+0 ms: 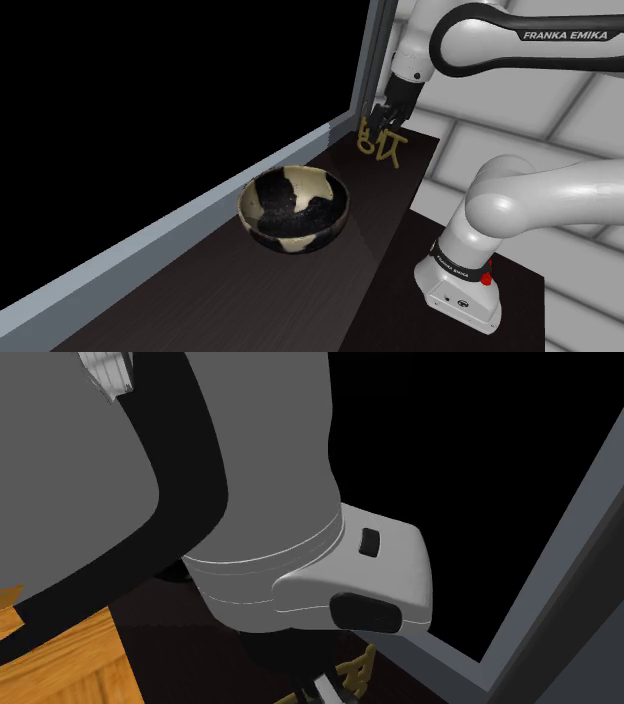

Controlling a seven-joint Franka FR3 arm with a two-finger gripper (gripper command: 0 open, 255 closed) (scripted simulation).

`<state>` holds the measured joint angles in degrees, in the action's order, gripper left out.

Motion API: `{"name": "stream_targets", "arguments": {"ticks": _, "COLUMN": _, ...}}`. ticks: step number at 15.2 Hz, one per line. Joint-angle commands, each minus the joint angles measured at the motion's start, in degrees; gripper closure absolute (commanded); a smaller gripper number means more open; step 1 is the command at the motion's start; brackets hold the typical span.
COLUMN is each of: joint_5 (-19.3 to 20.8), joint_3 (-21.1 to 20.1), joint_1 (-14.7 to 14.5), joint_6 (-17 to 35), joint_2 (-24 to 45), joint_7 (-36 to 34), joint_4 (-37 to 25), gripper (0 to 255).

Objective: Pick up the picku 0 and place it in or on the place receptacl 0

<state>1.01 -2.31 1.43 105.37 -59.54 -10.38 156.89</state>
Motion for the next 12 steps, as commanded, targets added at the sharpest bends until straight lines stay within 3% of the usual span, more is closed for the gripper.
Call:
{"name": "stream_targets", "arguments": {"ticks": 1, "joint_5": 0.04, "joint_3": 0.06, "joint_1": 0.03, "joint_6": 0.76, "joint_2": 0.08, "joint_7": 0.04, "joint_4": 0.66, "gripper": 0}}
{"name": "stream_targets", "arguments": {"ticks": 7, "joint_5": 0.04, "joint_3": 0.06, "joint_1": 0.03, "joint_6": 0.76, "joint_2": 0.08, "joint_7": 0.04, "joint_4": 0.66, "gripper": 0}}
{"name": "stream_targets", "arguments": {"ticks": 8, "joint_5": 0.04, "joint_3": 0.06, "joint_1": 0.03, "joint_6": 0.76, "joint_2": 0.08, "joint_7": 0.04, "joint_4": 0.65, "gripper": 255}}
{"name": "stream_targets", "arguments": {"ticks": 12, "joint_5": 0.04, "joint_3": 0.06, "joint_1": 0.03, "joint_6": 0.76, "joint_2": 0.08, "joint_7": 0.04, "joint_4": 0.65, "gripper": 255}}
